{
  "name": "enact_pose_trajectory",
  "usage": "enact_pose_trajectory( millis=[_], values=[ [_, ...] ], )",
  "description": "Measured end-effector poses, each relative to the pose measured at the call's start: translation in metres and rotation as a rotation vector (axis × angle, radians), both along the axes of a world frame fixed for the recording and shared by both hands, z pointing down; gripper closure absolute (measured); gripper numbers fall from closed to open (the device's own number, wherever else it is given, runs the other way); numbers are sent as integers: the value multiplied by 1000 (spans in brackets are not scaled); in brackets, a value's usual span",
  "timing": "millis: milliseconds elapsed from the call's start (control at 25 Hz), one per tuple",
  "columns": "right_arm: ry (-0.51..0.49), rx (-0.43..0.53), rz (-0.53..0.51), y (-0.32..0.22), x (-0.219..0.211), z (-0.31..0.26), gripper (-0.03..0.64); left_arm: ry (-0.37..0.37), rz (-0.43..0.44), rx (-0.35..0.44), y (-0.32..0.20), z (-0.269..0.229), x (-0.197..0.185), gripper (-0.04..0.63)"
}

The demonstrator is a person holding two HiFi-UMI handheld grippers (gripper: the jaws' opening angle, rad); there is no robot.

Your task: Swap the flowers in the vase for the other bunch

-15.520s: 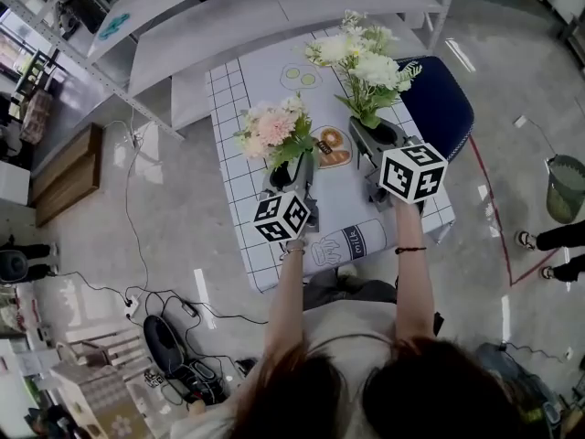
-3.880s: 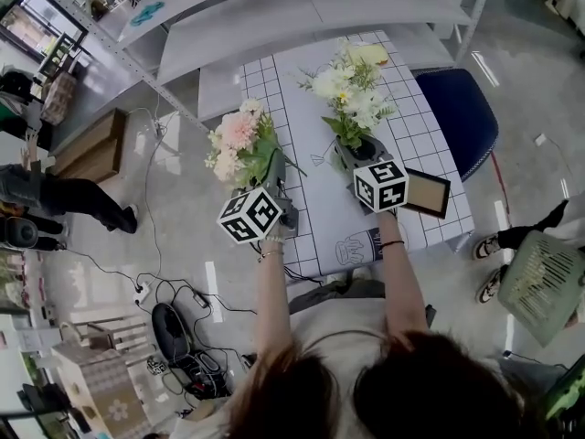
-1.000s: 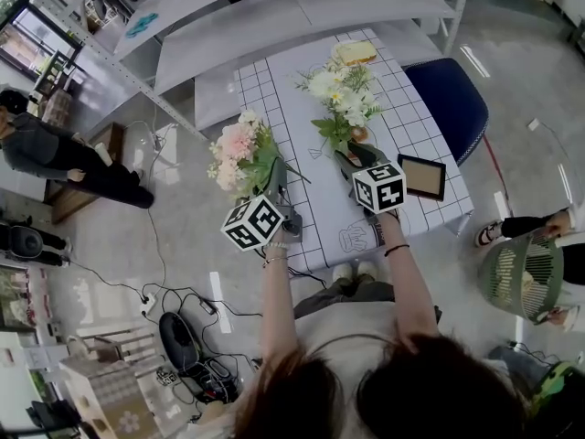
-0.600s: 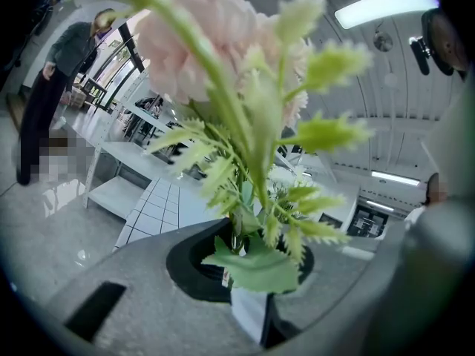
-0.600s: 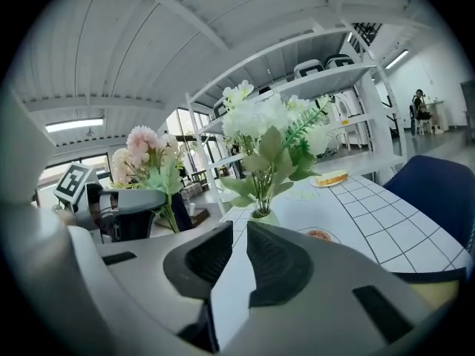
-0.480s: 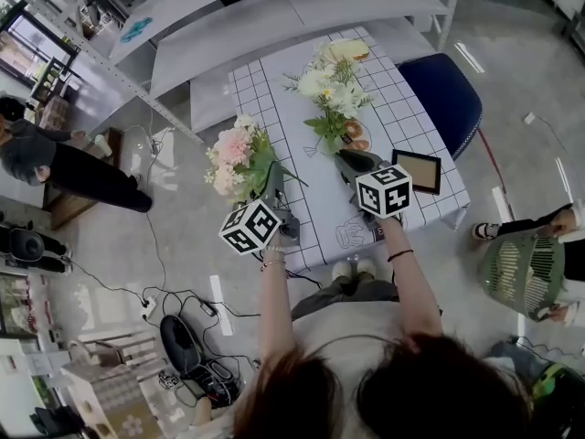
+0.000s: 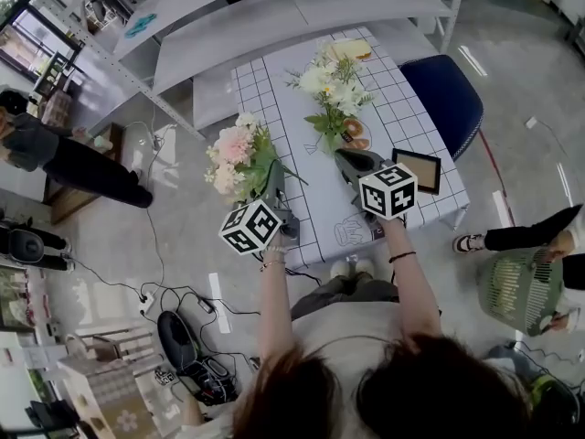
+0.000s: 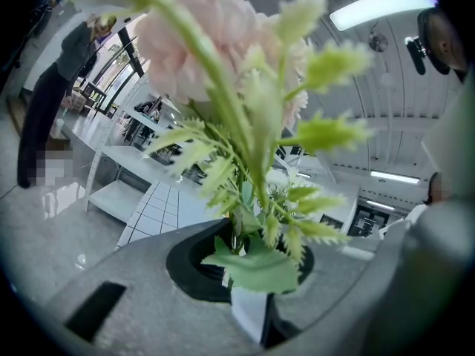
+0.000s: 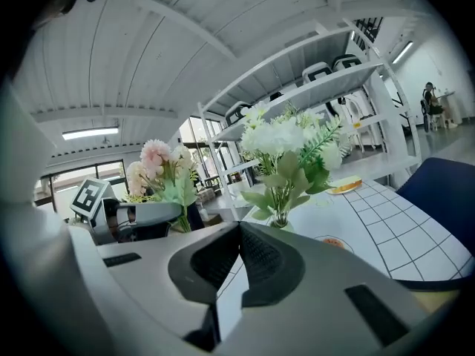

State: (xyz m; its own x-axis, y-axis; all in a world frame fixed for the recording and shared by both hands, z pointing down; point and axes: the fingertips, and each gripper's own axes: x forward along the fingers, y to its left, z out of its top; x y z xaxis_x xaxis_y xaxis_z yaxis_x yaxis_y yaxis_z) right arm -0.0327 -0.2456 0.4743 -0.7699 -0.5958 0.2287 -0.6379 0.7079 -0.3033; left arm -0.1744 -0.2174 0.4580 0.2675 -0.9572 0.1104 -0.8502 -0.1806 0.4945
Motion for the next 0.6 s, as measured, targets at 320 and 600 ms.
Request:
enact_pose_trajectory(
  millis=[320, 600],
  values=[
    [-8, 30, -33, 4, 1, -8, 609, 2, -18, 3, 3, -1, 1, 540],
    [-21, 50, -56, 5, -1, -14, 609, -1, -21, 4, 4, -1, 3, 538]
  ],
)
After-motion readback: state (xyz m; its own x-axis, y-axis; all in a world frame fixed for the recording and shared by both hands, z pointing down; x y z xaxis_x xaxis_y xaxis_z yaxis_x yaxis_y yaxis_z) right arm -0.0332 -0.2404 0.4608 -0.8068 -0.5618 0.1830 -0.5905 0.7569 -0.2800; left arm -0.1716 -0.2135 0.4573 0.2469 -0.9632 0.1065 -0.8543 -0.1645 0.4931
